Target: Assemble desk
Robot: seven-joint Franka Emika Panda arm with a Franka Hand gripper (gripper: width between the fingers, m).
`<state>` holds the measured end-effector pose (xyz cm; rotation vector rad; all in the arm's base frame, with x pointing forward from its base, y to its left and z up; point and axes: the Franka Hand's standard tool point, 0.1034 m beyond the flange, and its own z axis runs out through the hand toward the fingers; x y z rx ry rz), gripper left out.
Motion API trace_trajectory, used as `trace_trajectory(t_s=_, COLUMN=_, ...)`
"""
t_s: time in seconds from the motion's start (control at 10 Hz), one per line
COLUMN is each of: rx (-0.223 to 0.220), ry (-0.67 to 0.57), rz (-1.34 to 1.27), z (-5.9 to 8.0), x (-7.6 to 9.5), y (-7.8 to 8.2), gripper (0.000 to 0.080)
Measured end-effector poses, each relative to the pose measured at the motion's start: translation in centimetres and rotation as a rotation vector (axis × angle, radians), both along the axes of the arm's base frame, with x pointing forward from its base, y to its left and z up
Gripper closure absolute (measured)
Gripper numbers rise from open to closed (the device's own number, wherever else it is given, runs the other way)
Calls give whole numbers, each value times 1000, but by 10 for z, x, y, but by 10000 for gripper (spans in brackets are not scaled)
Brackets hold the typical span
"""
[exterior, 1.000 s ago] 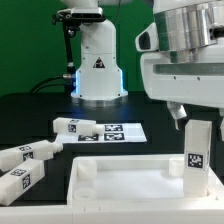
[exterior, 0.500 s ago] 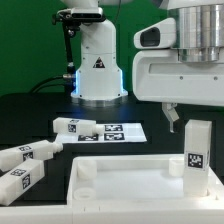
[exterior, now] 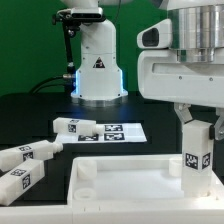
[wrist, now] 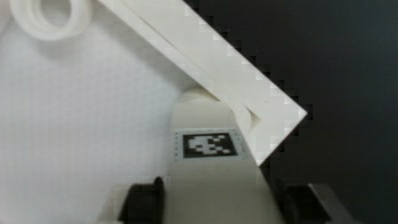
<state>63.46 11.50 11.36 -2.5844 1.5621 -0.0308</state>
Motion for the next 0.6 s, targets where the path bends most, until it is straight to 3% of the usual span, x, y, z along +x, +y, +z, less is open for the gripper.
trace_trajectory(t_s=0.3, rx=116, ry=16, rz=-556, z=-2, x=3, y=7, gripper=514)
trace_trajectory(t_s=0.6, rx=148, ry=20, rz=-681, z=-2, x=4, y=8, gripper=514)
